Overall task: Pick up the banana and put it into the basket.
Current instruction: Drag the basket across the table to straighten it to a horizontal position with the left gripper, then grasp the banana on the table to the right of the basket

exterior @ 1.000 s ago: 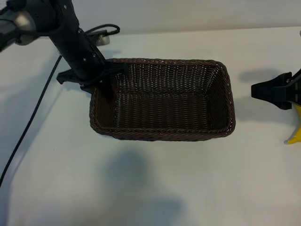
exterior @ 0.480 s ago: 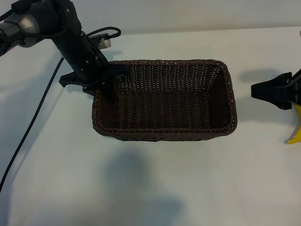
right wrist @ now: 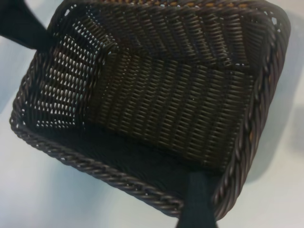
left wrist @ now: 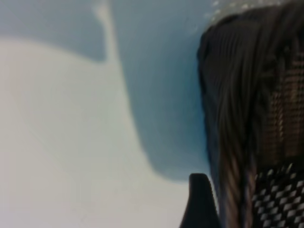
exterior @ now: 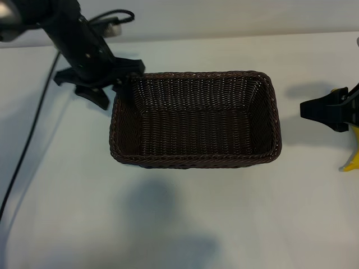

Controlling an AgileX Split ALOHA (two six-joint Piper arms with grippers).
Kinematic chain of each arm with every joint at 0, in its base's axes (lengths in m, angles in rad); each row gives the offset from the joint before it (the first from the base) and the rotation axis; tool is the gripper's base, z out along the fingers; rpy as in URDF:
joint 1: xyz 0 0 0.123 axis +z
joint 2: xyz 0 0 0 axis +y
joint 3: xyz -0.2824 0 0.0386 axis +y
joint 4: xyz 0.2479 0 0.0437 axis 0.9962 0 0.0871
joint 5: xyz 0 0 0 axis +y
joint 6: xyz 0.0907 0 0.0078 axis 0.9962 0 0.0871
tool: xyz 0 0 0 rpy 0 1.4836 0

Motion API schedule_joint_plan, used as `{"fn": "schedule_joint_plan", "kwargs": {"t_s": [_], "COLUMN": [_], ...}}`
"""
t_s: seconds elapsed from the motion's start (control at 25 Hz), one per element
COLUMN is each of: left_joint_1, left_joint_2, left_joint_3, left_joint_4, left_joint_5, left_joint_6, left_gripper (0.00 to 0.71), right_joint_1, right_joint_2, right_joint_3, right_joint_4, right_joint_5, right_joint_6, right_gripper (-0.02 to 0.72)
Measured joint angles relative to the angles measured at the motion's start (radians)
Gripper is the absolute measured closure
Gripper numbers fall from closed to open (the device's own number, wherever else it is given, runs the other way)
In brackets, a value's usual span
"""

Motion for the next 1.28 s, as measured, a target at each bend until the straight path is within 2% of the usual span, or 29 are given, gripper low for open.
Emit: {"fn": "schedule_joint_plan", "kwargs": {"t_s": [0.16, 0.28, 0.48, 0.64, 0.88, 1.04, 1.28], "left_joint_1": [0.004, 0.032, 0.14, 0.21, 0.217, 0.217, 0.217], "left_joint_2": [-0.079, -0.106, -0.108, -0.109, -0.179, -0.311, -0.587], "left_joint_3": [0.0, -0.001, -0.001, -0.001, 0.006, 0.104, 0.395], "left_joint_4": [0.098, 0.171, 0.298, 0.341, 0.318, 0.302, 0.301], "left_joint_5": [0.008, 0.008, 0.008, 0.008, 0.008, 0.008, 0.008], "left_joint_6": [-0.016, -0.039, -0.057, -0.059, -0.051, -0.03, -0.011], "left_gripper": [0.157, 0.157, 0.157, 0.157, 0.158, 0.158, 0.158], "right_joint_1": [0.0, 0.0, 0.0, 0.0, 0.0, 0.0, 0.0], "right_joint_2": [0.0, 0.0, 0.0, 0.0, 0.0, 0.001, 0.001], "right_joint_3": [0.0, 0.0, 0.0, 0.0, 0.0, 0.0, 0.0], "right_joint_4": [-0.004, -0.005, -0.005, -0.005, -0.007, -0.009, -0.031], "right_joint_5": [0.0, 0.0, 0.0, 0.0, 0.0, 0.0, 0.0], "right_joint_6": [0.0, 0.0, 0.01, 0.011, 0.011, 0.016, 0.055], "right_gripper": [0.147, 0.147, 0.147, 0.147, 0.147, 0.147, 0.147]}}
